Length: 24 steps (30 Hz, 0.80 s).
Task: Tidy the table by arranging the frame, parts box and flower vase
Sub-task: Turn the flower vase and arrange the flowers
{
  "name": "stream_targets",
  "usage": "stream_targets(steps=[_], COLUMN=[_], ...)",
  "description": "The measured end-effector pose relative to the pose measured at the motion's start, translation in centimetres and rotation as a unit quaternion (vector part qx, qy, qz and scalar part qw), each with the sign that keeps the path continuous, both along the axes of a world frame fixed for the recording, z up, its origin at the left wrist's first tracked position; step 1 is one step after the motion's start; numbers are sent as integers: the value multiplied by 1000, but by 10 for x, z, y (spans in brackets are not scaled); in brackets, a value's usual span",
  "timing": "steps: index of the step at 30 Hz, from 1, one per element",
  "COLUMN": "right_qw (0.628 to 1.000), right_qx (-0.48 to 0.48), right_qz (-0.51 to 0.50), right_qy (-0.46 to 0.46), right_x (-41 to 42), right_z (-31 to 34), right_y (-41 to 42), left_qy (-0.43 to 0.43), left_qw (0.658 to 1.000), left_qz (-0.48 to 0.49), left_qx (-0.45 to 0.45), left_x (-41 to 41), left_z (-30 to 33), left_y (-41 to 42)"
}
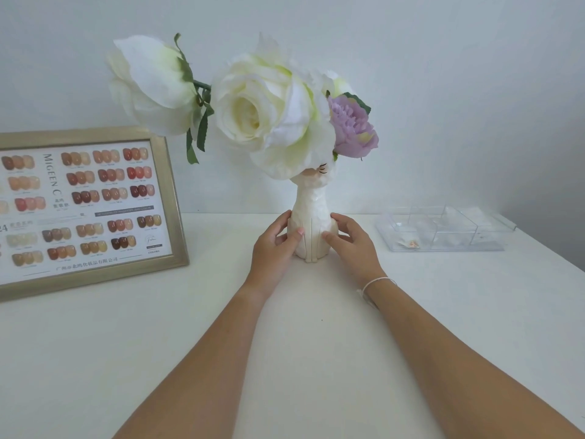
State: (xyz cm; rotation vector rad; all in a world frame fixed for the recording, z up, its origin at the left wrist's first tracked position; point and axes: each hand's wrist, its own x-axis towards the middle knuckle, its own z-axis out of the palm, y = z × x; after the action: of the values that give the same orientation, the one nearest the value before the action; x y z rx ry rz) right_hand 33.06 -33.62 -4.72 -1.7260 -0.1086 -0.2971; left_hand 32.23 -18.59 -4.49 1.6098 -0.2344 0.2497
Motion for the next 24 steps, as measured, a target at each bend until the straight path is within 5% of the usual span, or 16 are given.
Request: stream_targets(steps=[24], right_qw=[1000], right_qx=[16], right_qz=[19], right_qy=[12], right_x=[7], right_z=[-3], right_y=[-5], left_qy=[4], left_qw=[999], left_qz=[40], left_qx=[10], left_x=[-5], left_z=[-2], left_y=[5])
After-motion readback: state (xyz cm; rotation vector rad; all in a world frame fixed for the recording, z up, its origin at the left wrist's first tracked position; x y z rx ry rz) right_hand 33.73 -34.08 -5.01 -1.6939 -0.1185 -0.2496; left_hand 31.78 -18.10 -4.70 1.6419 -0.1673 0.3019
